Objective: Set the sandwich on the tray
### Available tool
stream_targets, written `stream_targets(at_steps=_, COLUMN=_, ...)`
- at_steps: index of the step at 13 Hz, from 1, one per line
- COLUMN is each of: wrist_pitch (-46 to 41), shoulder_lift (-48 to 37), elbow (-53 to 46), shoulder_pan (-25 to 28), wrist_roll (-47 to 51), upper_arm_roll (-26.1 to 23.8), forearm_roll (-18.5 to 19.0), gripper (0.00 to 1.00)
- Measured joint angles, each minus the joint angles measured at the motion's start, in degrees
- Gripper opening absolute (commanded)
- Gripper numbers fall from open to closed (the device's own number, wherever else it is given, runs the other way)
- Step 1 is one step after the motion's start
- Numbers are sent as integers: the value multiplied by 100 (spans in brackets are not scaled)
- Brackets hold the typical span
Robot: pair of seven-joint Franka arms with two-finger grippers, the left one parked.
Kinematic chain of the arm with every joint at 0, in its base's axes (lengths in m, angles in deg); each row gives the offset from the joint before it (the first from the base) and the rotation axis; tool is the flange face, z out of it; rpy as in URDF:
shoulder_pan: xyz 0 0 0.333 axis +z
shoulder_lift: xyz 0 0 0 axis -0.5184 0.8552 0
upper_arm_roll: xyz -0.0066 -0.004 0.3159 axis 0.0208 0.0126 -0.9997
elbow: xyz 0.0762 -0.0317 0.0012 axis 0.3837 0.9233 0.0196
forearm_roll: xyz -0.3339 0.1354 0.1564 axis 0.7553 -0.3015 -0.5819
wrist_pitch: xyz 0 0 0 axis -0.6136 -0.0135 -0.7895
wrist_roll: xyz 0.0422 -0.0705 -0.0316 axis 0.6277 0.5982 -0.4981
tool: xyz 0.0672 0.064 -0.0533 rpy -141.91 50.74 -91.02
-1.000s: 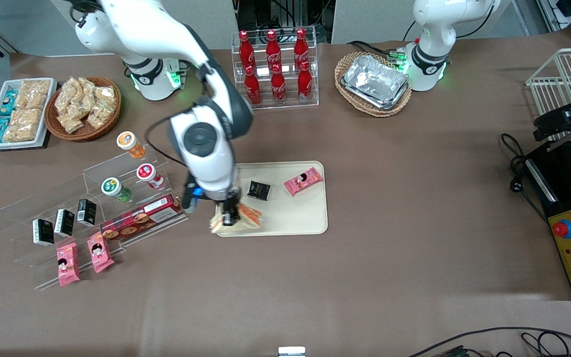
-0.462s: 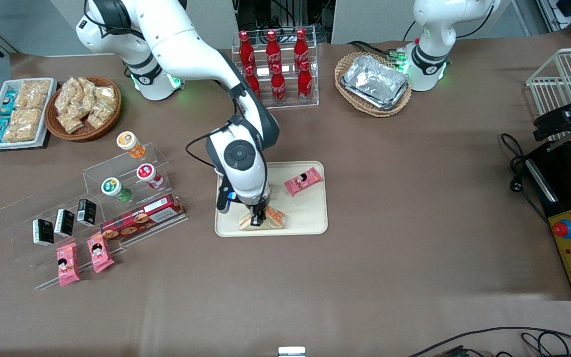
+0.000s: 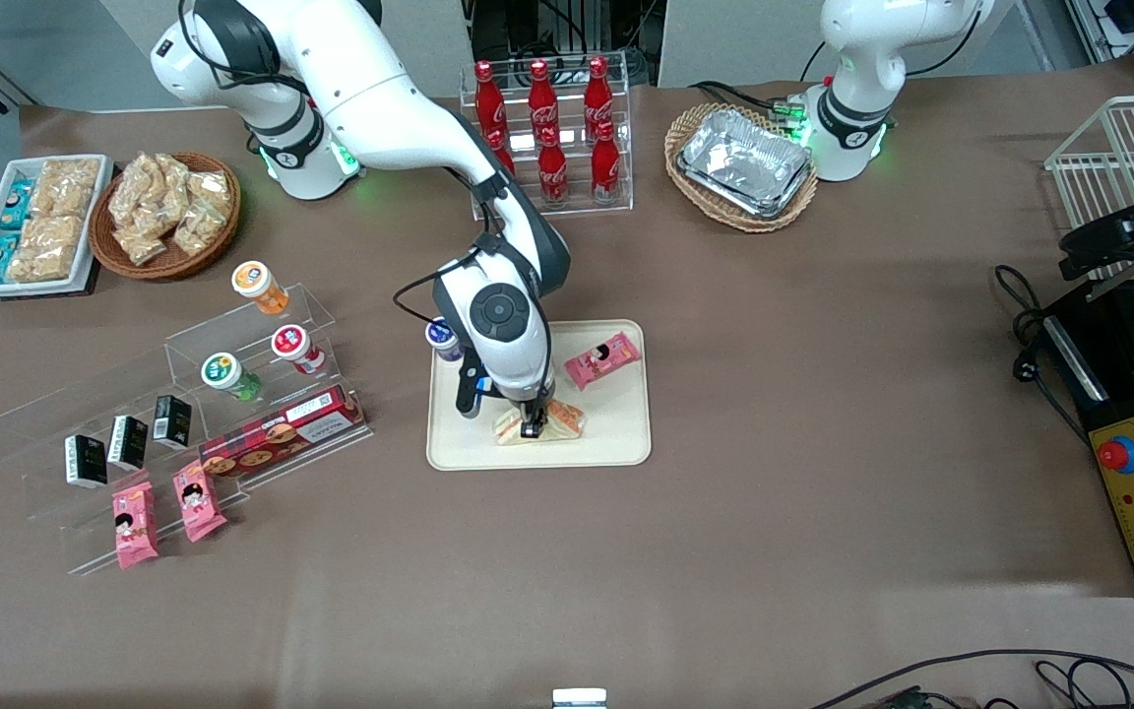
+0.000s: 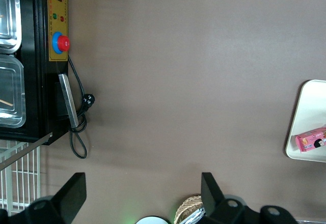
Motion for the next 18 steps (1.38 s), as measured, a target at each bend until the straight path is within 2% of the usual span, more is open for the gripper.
stream_targets(at_steps=1, wrist_pitch=8, shoulder_lift=11, elbow=-2, shoulder_pan=-10, wrist_roll=-5, upper_arm_roll=0, forearm_roll=-28, gripper=37)
stream_targets(at_steps=2, wrist_pitch=10, shoulder_lift=11, elbow=-10, shoulder_pan=-36, wrist_roll=-6, upper_arm_roll=0, forearm_roll=-39, gripper=84)
stream_targets(at_steps=3, wrist_pitch=10, shoulder_lift=12, elbow=-16, shoulder_pan=-79, wrist_roll=-6, upper_arm_roll=0, forearm_roll=-40, gripper=100)
stream_targets(at_steps=10, wrist_pitch=-211, shoulder_lift=-227, elbow=-262, shoulder_pan=-179, wrist_roll=-406, upper_arm_roll=33, forearm_roll=-41, gripper=100)
stream_targets(at_steps=15, wrist_pitch=-1629, shoulder_lift=-1364, elbow=-355, shoulder_pan=-642, wrist_roll=-2037, upper_arm_roll=58, forearm_roll=-51, gripper=100)
stream_targets(at_steps=18, wrist_pitch=-2572, shoulder_lift=-1989, elbow=-354, shoulder_pan=-778, wrist_roll=-3038, upper_arm_roll=406, forearm_roll=0, gripper=100)
